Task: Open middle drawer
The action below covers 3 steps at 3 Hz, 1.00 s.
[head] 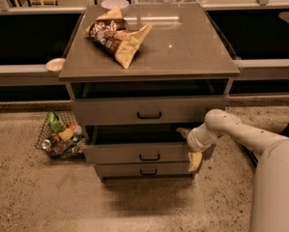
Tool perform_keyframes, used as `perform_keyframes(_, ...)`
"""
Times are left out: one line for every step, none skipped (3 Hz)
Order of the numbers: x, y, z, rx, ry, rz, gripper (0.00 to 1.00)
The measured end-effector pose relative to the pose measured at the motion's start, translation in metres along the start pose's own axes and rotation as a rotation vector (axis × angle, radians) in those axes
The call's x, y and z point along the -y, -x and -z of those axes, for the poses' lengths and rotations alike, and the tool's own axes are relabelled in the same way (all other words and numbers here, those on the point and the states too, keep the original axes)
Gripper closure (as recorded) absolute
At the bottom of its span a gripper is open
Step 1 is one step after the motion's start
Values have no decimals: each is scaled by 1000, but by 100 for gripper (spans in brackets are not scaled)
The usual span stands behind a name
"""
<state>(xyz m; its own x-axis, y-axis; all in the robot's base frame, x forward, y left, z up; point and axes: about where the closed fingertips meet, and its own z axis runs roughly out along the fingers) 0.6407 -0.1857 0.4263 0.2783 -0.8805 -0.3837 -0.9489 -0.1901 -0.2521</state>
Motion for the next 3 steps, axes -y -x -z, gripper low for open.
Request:
perform_keyframes(-17,12,4,50,73,-71,0)
perform_keyframes(-35,19,2,88,124,-131,18)
perform_keyframes(-49,24,2,110,152,-173,41)
